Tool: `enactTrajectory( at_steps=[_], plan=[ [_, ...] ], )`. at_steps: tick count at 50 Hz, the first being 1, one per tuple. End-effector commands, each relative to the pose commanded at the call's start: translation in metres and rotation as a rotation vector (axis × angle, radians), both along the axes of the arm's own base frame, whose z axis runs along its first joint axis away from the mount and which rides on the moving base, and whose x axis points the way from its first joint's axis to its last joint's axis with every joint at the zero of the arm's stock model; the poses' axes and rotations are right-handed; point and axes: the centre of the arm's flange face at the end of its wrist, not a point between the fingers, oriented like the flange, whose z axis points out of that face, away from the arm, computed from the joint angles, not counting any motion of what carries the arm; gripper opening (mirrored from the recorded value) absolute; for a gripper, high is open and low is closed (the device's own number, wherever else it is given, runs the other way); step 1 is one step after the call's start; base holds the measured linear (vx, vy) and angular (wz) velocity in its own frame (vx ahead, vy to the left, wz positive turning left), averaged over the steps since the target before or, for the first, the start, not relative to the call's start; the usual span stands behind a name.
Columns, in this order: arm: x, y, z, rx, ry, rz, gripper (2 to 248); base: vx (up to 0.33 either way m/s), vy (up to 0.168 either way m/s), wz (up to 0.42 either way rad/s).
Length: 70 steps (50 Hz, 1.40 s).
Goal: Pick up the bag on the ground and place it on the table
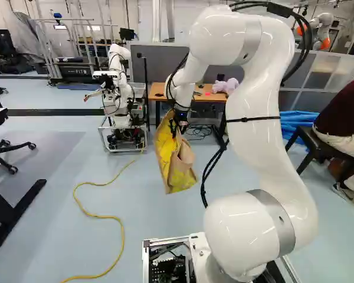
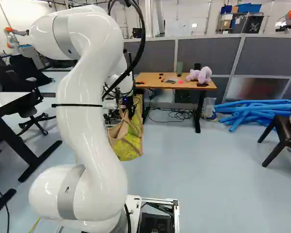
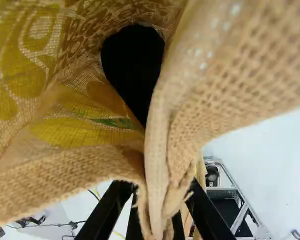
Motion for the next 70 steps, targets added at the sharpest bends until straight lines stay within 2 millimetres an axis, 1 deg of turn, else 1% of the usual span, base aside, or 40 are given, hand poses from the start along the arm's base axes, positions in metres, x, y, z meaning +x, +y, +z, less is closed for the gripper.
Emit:
enactTrajectory(
  at_steps=[70],
  plan=[
    [-0.031, -0.003, 0.106, 0.021, -0.018, 0.014, 35, 0.000, 0.000, 0.000]
  ],
)
